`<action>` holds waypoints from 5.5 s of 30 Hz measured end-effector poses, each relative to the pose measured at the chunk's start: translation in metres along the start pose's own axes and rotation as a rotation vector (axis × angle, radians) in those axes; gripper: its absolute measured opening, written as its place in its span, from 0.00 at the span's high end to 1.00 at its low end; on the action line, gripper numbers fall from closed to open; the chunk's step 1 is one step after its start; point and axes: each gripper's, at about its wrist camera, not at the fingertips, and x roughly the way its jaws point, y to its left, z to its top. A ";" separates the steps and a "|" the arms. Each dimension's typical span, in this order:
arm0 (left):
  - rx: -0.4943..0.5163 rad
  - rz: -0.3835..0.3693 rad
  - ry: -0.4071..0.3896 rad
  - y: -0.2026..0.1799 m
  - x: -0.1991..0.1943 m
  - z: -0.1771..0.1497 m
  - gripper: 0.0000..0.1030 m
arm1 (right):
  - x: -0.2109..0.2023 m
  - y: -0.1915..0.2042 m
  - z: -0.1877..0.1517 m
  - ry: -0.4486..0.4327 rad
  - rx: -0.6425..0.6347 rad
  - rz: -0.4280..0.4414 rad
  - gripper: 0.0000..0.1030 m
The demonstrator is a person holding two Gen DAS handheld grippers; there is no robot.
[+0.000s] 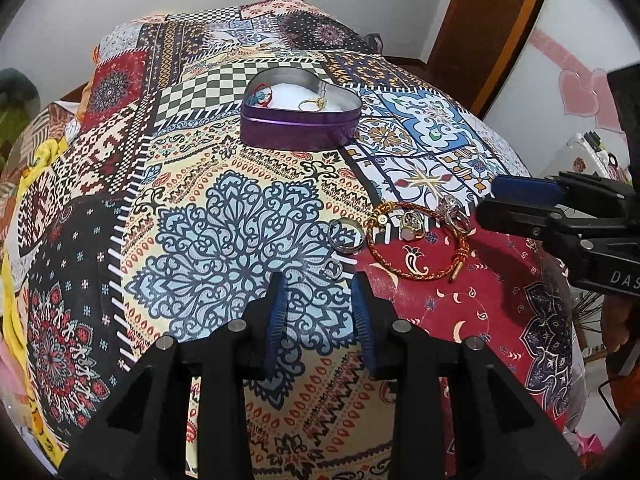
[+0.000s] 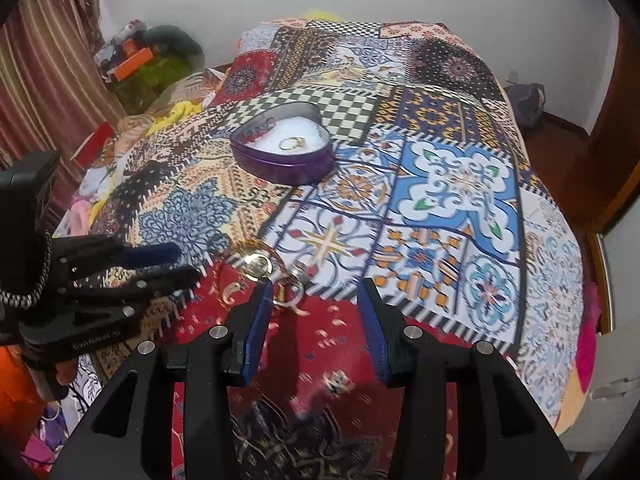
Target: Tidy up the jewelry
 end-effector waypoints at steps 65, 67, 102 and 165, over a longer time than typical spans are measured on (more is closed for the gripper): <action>-0.062 -0.004 -0.167 0.010 -0.047 0.021 0.91 | 0.018 0.004 0.010 0.031 0.044 0.006 0.89; -0.069 -0.004 -0.184 0.011 -0.051 0.024 0.91 | 0.011 0.004 0.013 0.006 0.040 -0.003 0.89; -0.058 -0.023 -0.229 0.035 -0.016 0.103 0.91 | 0.017 0.001 0.106 -0.135 -0.007 0.036 0.89; 0.052 0.015 -0.053 0.003 -0.030 0.037 0.89 | -0.007 0.017 0.040 -0.033 -0.076 -0.002 0.77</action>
